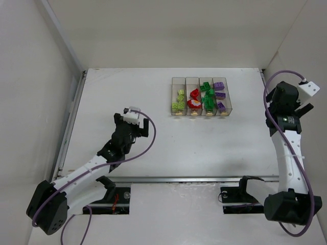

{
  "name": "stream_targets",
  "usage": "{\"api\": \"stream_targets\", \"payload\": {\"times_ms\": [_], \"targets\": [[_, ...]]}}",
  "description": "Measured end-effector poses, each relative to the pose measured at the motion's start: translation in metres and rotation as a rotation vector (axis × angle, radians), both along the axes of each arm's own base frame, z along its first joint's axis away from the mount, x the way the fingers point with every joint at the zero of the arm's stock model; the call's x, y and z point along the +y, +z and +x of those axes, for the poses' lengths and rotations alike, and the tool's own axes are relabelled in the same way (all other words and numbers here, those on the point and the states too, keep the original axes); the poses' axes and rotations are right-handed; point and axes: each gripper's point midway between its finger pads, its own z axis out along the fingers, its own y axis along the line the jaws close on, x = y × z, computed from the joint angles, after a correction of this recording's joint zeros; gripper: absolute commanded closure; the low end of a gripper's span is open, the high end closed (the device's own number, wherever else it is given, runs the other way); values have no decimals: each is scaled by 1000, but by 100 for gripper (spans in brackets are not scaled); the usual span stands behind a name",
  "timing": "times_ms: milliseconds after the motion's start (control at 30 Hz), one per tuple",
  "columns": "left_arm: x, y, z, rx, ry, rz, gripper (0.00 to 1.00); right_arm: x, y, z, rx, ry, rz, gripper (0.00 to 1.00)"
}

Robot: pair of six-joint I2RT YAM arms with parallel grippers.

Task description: Sort the legos into containers by color

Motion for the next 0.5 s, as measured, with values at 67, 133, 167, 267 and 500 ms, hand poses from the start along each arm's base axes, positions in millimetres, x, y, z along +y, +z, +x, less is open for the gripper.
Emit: {"api": "stream_targets", "payload": {"times_ms": [67, 133, 167, 267, 500], "targets": [[3, 4, 2, -15, 27, -16, 0, -2, -1, -3, 1, -22, 3, 0], [4, 5, 3, -19, 41, -27, 0, -3, -3, -5, 7, -33, 5, 0], [5, 6, 3, -18, 44, -32, 0, -3, -3, -6, 9, -36, 5, 0], [5, 4, 2, -17, 46, -44, 0, -3, -2, -8, 2, -43, 7, 0], [6, 2, -1, -14, 48, -56, 0, -1, 6, -16, -34, -42, 9, 0]]}}
